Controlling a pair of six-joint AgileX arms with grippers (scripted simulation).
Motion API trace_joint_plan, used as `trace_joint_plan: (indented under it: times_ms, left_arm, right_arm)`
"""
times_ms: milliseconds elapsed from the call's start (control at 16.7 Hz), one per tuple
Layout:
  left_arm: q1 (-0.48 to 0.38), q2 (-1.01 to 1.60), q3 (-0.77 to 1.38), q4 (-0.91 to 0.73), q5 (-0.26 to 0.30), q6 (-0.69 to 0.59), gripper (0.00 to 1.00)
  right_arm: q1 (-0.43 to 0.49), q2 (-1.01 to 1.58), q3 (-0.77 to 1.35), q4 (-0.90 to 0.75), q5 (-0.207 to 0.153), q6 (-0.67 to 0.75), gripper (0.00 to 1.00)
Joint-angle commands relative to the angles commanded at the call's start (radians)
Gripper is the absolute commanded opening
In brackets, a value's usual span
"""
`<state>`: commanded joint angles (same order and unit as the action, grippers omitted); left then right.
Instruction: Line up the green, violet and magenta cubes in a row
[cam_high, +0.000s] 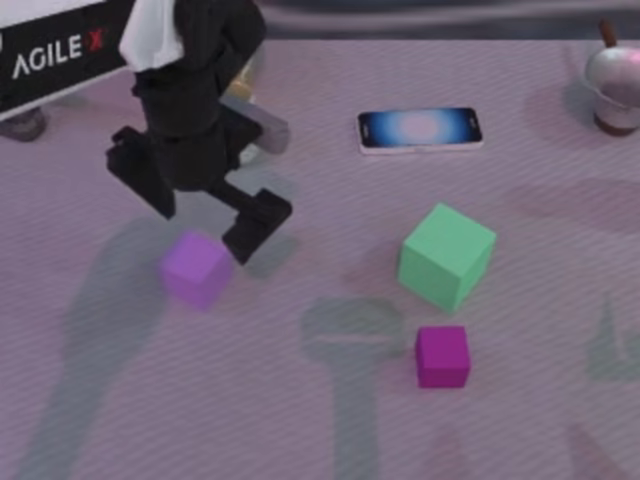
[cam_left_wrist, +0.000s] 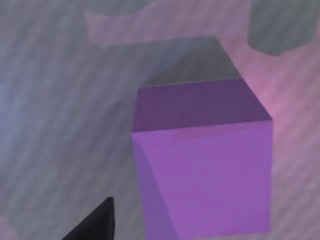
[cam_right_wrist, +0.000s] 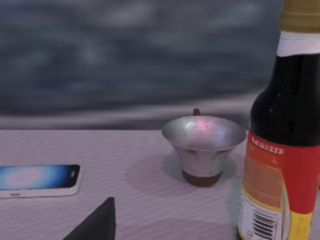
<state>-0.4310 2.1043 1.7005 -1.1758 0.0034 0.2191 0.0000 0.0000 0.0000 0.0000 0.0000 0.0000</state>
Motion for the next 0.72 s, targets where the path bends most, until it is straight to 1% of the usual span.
trace_joint_plan:
  times_ms: [60, 180, 480, 720]
  left_arm:
    - [0.03, -0.018, -0.029, 0.013, -0.001, -0.029, 1.0]
    - [0.058, -0.037, -0.055, 0.027, -0.001, -0.057, 1.0]
    - [0.056, -0.032, -0.055, 0.028, -0.002, -0.056, 1.0]
    - [0.059, 0.001, -0.117, 0.127, -0.001, -0.057, 1.0]
  right_arm:
    - [0.0, 0.0, 0.0, 0.0, 0.0, 0.0, 1.0]
    - [0.0, 0.0, 0.0, 0.0, 0.0, 0.0, 1.0]
    - [0.0, 0.0, 0.0, 0.0, 0.0, 0.0, 1.0]
    - [0.0, 0.0, 0.0, 0.0, 0.0, 0.0, 1.0]
